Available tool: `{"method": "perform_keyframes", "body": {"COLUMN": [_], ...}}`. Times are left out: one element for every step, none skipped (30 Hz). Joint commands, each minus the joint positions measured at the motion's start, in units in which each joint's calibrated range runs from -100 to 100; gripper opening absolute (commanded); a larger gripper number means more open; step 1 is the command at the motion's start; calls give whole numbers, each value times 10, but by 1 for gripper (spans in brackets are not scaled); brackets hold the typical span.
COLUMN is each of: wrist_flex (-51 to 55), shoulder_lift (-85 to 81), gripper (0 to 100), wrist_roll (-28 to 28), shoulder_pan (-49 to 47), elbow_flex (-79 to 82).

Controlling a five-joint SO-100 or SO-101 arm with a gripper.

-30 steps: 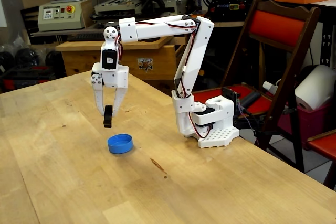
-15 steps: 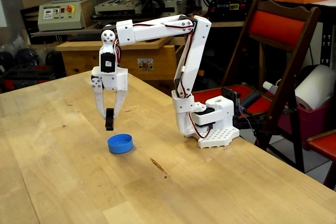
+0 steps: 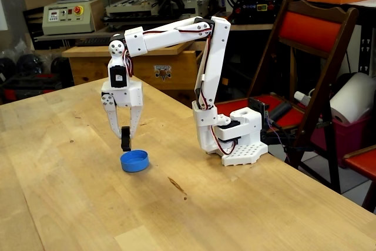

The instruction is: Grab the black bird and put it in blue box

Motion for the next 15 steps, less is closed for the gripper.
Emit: {"method": "perform_keyframes", "body": {"wrist_flex": [-4,-4,-4,-4,-4,-4,-5,-5,-5,-5,-5,-5,-5,-5,-5], "shoulder_lift": [-5,-5,-5,-3,0,6,14,21,30,38,42,48,52,54,55], "gripper": [4,4,4,4,4,4,4,4,4,4,4,4,4,4,4], "wrist_roll": [-1,-1,-1,-1,-1,-1,-1,-1,-1,-1,-1,-1,-1,-1,-1], "shoulder_pan": [1,1,1,1,1,1,1,1,1,3,4,4,5,5,5], "elbow_flex": [-23,-23,-23,-22,-22,-23,-23,-23,-23,-24,-24,-24,-24,-24,-25]}}
